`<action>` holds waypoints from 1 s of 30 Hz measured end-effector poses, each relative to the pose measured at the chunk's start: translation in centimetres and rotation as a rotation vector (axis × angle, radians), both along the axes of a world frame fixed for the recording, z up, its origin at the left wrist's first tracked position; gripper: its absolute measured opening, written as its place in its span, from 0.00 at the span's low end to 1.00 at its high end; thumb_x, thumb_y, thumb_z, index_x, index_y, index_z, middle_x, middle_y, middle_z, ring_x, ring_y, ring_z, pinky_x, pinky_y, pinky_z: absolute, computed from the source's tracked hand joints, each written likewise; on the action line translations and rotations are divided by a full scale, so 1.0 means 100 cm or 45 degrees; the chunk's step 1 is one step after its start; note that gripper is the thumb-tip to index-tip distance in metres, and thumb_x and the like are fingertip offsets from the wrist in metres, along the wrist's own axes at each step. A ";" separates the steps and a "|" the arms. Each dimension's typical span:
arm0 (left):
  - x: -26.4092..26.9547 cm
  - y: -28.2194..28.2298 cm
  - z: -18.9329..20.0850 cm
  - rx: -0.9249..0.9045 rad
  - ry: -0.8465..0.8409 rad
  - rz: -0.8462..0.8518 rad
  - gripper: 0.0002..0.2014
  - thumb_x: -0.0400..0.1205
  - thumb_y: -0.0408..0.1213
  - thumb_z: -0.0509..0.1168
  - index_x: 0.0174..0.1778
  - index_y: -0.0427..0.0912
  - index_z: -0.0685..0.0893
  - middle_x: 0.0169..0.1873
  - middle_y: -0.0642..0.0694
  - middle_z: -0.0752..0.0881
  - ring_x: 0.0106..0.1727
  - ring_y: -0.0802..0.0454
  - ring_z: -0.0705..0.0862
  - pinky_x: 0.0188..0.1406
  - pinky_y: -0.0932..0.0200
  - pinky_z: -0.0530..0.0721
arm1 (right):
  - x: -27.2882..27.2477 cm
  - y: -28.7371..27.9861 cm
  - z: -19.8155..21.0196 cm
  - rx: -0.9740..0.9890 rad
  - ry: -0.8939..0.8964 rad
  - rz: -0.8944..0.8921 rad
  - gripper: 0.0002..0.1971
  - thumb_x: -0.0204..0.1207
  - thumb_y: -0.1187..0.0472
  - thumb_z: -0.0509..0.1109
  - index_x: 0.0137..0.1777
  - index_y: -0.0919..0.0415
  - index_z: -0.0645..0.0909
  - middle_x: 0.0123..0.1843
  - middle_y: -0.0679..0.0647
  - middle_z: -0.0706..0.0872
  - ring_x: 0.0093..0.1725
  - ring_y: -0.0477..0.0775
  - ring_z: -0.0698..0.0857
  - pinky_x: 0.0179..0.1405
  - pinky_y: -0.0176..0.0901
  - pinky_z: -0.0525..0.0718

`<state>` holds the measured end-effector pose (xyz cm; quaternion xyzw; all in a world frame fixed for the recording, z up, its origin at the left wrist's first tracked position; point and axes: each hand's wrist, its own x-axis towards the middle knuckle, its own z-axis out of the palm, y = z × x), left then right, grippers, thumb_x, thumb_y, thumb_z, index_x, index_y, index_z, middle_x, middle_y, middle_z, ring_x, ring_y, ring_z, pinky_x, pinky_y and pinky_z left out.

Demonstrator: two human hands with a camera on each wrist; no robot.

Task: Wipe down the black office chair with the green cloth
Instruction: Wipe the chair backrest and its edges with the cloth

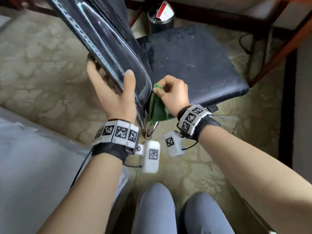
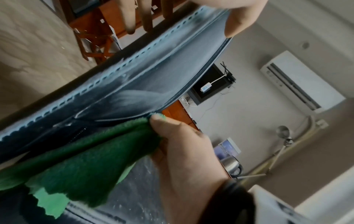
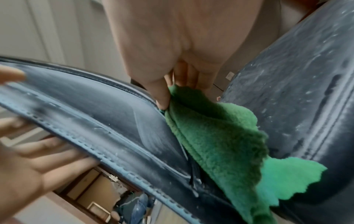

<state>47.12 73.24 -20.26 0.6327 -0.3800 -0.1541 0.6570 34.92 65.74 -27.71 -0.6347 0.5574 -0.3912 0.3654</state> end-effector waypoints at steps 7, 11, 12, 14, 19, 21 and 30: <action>-0.002 -0.010 -0.055 -0.324 -0.167 0.033 0.37 0.71 0.30 0.66 0.79 0.35 0.67 0.69 0.43 0.79 0.63 0.55 0.84 0.59 0.56 0.86 | -0.002 -0.006 -0.062 -0.162 -0.277 0.013 0.07 0.69 0.63 0.76 0.35 0.49 0.84 0.35 0.50 0.89 0.37 0.54 0.87 0.45 0.52 0.89; 0.009 -0.022 -0.071 -0.419 -0.421 0.116 0.30 0.72 0.36 0.67 0.72 0.33 0.75 0.60 0.46 0.85 0.54 0.57 0.85 0.53 0.70 0.82 | 0.009 -0.009 -0.096 -0.244 -0.359 0.035 0.09 0.69 0.65 0.76 0.35 0.50 0.84 0.35 0.51 0.90 0.38 0.56 0.88 0.46 0.51 0.89; 0.014 -0.025 -0.075 -0.432 -0.470 0.137 0.29 0.72 0.38 0.67 0.70 0.30 0.77 0.55 0.47 0.87 0.50 0.55 0.85 0.50 0.68 0.81 | 0.012 -0.009 -0.102 -0.261 -0.376 0.057 0.10 0.69 0.66 0.76 0.34 0.50 0.84 0.34 0.50 0.89 0.37 0.54 0.88 0.48 0.50 0.89; 0.022 -0.031 -0.080 -0.426 -0.521 0.153 0.28 0.72 0.42 0.66 0.65 0.28 0.79 0.43 0.47 0.85 0.40 0.50 0.80 0.43 0.67 0.77 | 0.016 -0.010 -0.112 -0.277 -0.374 0.101 0.12 0.69 0.67 0.76 0.32 0.48 0.82 0.32 0.44 0.86 0.35 0.47 0.85 0.47 0.46 0.88; 0.025 -0.030 -0.078 -0.387 -0.547 0.160 0.32 0.71 0.43 0.66 0.70 0.31 0.77 0.52 0.39 0.88 0.48 0.39 0.84 0.49 0.55 0.83 | 0.024 -0.004 -0.111 -0.228 -0.175 0.217 0.15 0.69 0.67 0.78 0.28 0.49 0.81 0.31 0.46 0.85 0.33 0.44 0.82 0.43 0.39 0.85; 0.021 -0.025 -0.074 -0.368 -0.531 0.158 0.30 0.70 0.43 0.66 0.69 0.38 0.77 0.52 0.44 0.89 0.49 0.41 0.86 0.51 0.50 0.85 | 0.025 -0.002 -0.109 -0.168 -0.117 0.238 0.15 0.69 0.67 0.78 0.27 0.50 0.81 0.30 0.47 0.85 0.32 0.43 0.81 0.41 0.37 0.84; 0.008 -0.014 -0.070 -0.343 -0.431 0.126 0.29 0.69 0.45 0.68 0.68 0.50 0.77 0.47 0.52 0.89 0.47 0.49 0.88 0.50 0.48 0.88 | 0.006 0.007 -0.092 -0.298 -0.351 -0.124 0.09 0.70 0.63 0.76 0.35 0.48 0.84 0.34 0.43 0.87 0.38 0.47 0.86 0.50 0.52 0.88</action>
